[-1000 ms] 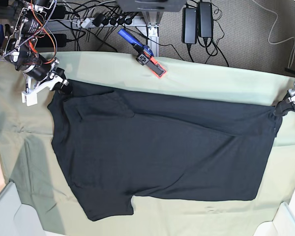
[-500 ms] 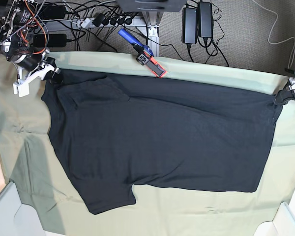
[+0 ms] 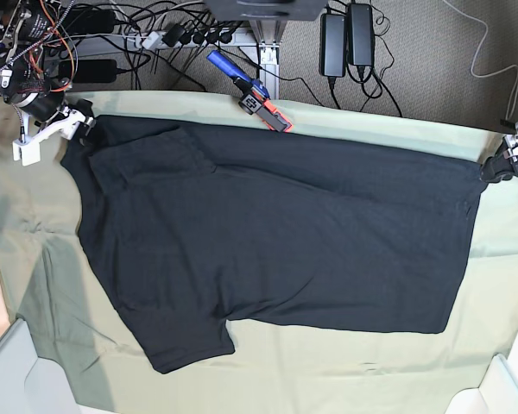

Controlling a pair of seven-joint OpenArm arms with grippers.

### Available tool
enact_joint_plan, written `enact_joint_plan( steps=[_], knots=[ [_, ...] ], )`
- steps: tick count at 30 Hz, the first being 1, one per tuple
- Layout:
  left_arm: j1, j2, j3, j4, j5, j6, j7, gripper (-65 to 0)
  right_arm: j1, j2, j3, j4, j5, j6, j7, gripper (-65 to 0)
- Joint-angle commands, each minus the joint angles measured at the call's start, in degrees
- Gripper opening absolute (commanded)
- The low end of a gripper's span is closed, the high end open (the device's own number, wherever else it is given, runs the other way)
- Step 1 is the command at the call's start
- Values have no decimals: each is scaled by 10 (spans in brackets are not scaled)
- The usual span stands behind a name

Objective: Fold the T-shirt properly
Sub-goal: 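Drag the shirt edge toward the robot base with both grippers, then release the shirt and move the right gripper to the shirt's side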

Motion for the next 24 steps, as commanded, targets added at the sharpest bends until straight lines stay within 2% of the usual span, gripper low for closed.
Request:
enact_joint_plan(
  steps=[1, 8, 12, 16, 24],
  knots=[
    [-4, -16, -12, 8, -10, -9, -10, -344, 1, 10, 5, 7, -12, 39, 4, -244],
    [-5, -26, -90, 9, -18, -9, -10, -344, 2, 10, 19, 15, -13, 39, 4, -235],
    [-5, -42, -96, 9, -30, -9, -13, -344, 3, 10, 69, 50, -20, 39, 16, -235],
    [-10, -43, -96, 12, -32, -9, -21, -346, 11, 19, 110, 89, -21, 39, 29, -235],
    [-12, -45, -96, 98, -28, -9, -12, -346, 144, 60, 97, 36, -39, 37, 48, -235]
  ],
)
